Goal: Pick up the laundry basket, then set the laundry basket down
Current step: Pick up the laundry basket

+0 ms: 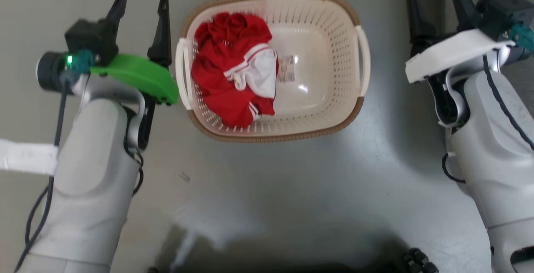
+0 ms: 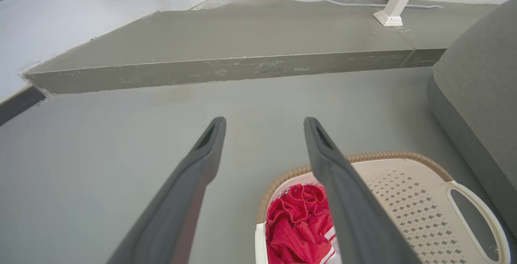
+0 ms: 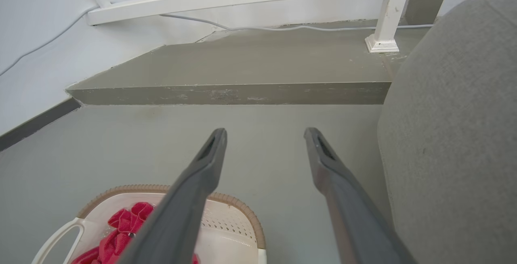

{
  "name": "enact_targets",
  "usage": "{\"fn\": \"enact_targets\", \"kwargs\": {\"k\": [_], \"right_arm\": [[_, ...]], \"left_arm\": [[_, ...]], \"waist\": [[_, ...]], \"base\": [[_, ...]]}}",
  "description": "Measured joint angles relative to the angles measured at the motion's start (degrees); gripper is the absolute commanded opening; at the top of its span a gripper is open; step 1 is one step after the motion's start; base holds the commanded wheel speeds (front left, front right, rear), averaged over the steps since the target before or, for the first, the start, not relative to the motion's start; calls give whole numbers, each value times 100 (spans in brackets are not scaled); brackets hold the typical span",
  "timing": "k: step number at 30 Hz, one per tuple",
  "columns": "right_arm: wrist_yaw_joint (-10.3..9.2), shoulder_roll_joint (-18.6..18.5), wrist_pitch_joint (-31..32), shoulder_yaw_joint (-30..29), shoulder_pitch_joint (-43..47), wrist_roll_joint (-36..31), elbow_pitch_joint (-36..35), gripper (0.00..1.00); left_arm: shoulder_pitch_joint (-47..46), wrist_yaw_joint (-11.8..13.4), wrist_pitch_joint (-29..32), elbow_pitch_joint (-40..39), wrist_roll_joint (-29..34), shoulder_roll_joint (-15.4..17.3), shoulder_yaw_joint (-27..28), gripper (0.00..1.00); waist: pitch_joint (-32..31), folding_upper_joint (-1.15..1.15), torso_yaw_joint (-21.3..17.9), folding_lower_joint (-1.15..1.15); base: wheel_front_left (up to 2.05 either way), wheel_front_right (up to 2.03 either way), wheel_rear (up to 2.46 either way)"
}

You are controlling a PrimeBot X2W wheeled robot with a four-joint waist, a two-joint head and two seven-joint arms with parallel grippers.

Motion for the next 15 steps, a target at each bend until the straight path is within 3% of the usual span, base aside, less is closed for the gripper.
{"fn": "enact_targets", "kwargs": {"k": [15], "right_arm": [[158,134,103,264,-540,-56,743,100]], "left_arm": [[-604,-405,231,1047,-229,-125,-133,100]], "waist": [[1089,0,67,0]], "base": [[0,0,0]]}}
